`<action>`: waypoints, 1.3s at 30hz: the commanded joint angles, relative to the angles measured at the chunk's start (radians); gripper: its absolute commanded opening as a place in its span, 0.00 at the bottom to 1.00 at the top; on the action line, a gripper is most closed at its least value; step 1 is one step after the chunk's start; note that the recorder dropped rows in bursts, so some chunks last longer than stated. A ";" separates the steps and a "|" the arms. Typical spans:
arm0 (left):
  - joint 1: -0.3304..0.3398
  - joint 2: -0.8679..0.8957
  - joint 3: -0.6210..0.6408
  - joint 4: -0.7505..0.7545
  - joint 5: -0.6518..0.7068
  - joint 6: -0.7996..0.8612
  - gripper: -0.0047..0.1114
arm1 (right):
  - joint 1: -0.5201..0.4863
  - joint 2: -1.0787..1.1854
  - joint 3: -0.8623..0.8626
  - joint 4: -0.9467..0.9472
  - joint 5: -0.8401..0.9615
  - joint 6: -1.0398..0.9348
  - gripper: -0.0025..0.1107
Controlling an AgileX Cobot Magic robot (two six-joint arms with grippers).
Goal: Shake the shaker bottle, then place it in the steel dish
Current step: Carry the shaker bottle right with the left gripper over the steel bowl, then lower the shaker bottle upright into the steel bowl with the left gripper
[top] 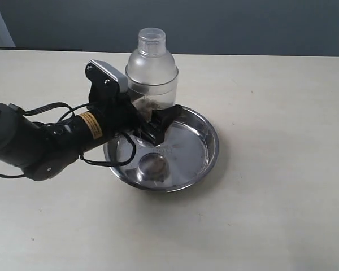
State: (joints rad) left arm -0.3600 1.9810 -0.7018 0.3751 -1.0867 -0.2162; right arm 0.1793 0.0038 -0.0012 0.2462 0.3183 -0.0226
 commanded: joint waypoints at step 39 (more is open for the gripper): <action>0.010 0.200 -0.065 0.135 -0.134 -0.053 0.66 | 0.001 -0.004 0.001 -0.001 -0.010 -0.003 0.02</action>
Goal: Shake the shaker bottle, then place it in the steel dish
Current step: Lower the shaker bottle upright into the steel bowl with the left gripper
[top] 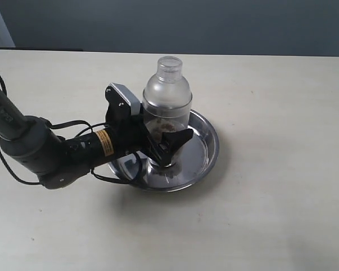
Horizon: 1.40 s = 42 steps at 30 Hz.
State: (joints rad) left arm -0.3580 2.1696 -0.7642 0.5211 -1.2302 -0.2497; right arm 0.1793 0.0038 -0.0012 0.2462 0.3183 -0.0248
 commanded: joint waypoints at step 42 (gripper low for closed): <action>0.180 -0.021 -0.002 0.348 0.009 -0.168 0.83 | 0.001 -0.004 0.001 -0.001 -0.010 -0.001 0.02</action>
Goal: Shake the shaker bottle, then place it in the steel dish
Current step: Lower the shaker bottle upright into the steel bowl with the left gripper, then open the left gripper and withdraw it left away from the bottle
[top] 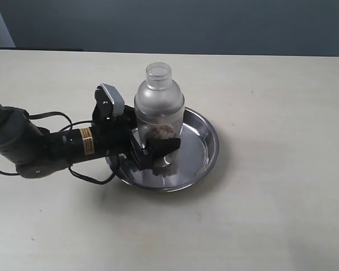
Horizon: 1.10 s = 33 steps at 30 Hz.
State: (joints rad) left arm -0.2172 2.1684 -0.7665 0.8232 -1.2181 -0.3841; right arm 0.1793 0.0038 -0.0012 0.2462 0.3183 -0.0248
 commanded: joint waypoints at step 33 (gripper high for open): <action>0.240 -0.111 0.024 0.471 0.052 -0.180 0.82 | 0.001 -0.004 0.001 -0.001 -0.010 -0.001 0.02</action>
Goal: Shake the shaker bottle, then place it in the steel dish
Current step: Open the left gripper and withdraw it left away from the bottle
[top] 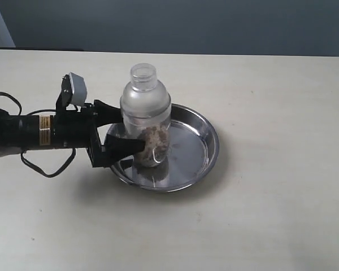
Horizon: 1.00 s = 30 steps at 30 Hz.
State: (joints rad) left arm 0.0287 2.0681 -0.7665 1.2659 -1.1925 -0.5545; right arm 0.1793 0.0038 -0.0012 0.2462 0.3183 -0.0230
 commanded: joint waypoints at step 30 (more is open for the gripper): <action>0.409 -0.839 0.233 0.216 -0.029 -0.445 0.04 | 0.001 -0.004 0.001 -0.001 -0.010 -0.003 0.02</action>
State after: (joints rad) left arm 0.3714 1.3557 -0.5379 1.5051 -1.2064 -0.8861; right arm 0.1793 0.0038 -0.0012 0.2462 0.3183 -0.0230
